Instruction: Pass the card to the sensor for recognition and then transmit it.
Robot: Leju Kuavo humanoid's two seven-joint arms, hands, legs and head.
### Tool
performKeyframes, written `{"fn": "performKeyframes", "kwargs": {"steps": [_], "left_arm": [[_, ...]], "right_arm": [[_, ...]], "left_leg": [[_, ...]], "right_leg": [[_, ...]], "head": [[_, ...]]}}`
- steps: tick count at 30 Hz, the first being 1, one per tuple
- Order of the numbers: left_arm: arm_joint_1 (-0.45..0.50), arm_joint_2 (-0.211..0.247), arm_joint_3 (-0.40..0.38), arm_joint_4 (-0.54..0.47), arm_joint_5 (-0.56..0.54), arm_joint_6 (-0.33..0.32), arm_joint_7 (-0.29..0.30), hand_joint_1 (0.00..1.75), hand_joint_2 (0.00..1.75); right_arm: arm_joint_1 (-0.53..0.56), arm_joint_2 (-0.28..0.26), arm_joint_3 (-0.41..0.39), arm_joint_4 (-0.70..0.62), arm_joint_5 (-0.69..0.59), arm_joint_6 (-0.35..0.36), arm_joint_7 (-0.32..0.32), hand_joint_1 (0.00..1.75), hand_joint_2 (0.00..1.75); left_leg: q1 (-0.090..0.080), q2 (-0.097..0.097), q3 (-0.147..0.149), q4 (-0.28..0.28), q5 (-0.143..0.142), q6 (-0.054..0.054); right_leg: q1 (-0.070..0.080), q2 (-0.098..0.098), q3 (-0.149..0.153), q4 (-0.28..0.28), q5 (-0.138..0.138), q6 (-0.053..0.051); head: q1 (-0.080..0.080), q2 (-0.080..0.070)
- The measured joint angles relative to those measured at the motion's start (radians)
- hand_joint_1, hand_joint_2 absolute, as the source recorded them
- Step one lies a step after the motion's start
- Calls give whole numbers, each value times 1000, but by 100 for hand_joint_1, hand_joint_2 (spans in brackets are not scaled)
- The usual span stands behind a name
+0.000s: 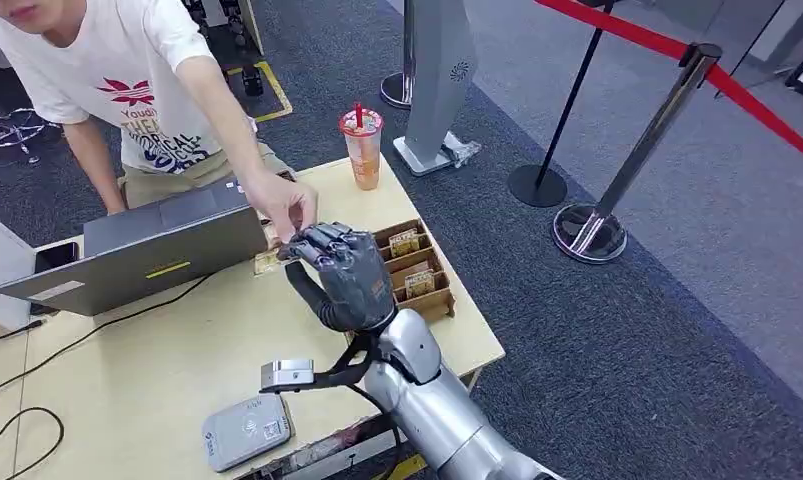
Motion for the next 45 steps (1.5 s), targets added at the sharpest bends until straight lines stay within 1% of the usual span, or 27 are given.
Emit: {"fn": "performKeyframes", "kwargs": {"steps": [6, 11, 13, 16, 20, 22, 24, 27, 29, 32, 36, 39, 41, 45], "left_arm": [[0, 5, -2, 0, -1, -8, 0, 0, 0], [0, 8, -3, 0, -2, -11, 2, 0, 0], [0, 9, -3, 0, -1, -11, 2, 0, 0], [0, 10, -3, 0, 0, -11, 2, 0, 0], [1, 11, -3, 0, 2, -11, 2, 0, 0], [0, 11, -3, 0, 3, -11, 3, 0, 0], [1, 13, -3, 0, 5, -11, 3, 0, 0], [1, 14, -3, 0, 10, -11, 6, 0, 0], [1, 14, -3, 0, 13, -11, 11, 0, 0], [1, 14, -3, 0, 19, -11, 12, 0, 0], [4, 14, -3, 0, 26, -15, 12, 0, 0], [7, 14, -3, 0, 30, -27, 12, 0, 0], [9, 14, -3, 0, 29, -36, 12, 0, 0], [13, 17, -4, 0, 25, -56, 12, 0, 0]], "right_arm": [[0, -3, -2, 0, 0, 0, -7, 173, 175], [1, -5, -6, 0, -2, 0, -10, 175, 175], [1, -6, -6, 1, -30, 0, -5, 175, 175], [0, -15, 5, 6, -121, 0, 15, 175, 175], [-8, -55, 68, 15, -316, 5, 58, 175, 175], [-12, -72, 98, 14, -384, 28, 64, 175, 175], [-13, -89, 126, 8, -477, 74, 67, 175, 175], [-14, -108, 156, -5, -601, 164, 64, 175, 175], [-14, -118, 167, -18, -699, 246, 63, 175, 175], [-14, -135, 184, -37, -892, 439, 71, 175, 175], [-16, -152, 204, -45, -1014, 584, 83, 175, 175], [-17, -166, 225, -44, -1104, 705, 105, 175, 175], [-16, -175, 244, -43, -1147, 765, 120, 175, 175], [-7, -196, 285, -31, -1199, 834, 137, 175, 175]], "left_leg": [[0, 0, 0, 0, 0, 0], [0, 0, 0, 0, 0, 0], [0, 0, 0, 0, 0, 0], [0, 0, 0, 0, 0, 0], [0, 0, 0, 0, 0, 0], [0, 0, 0, 0, 0, 0], [0, 0, 0, 0, 0, 0], [0, 0, 0, 0, 0, 0], [0, 0, 0, 0, 0, 0], [0, 0, 0, 0, 0, 0], [0, 0, 0, 0, 0, 0], [0, 0, 0, 0, 0, 0], [0, 0, 0, 0, 0, 0], [0, 0, 0, 0, 0, 0]], "right_leg": [[0, 0, 0, 0, 0, 0], [0, 0, 0, 0, 0, 0], [0, 0, 0, 0, 0, 0], [0, 0, 0, 0, 0, 0], [0, 0, 0, 0, 0, 0], [0, 0, 0, 0, 0, 0], [0, 0, 0, 0, 0, 0], [0, 0, 0, 0, 0, 0], [0, 0, 0, 0, 0, 0], [0, 0, 0, 0, 0, 0], [0, 0, 0, 0, 0, 0], [0, 0, 0, 0, 0, 0], [0, 0, 0, 0, 0, 0], [0, 0, 0, 0, 0, 0]], "head": [[0, 0], [0, 0], [0, 0], [0, 0], [0, 0], [0, 0], [0, 0], [0, 0], [0, 0], [0, 0], [0, 0], [0, 0], [0, 0], [0, 0]]}}
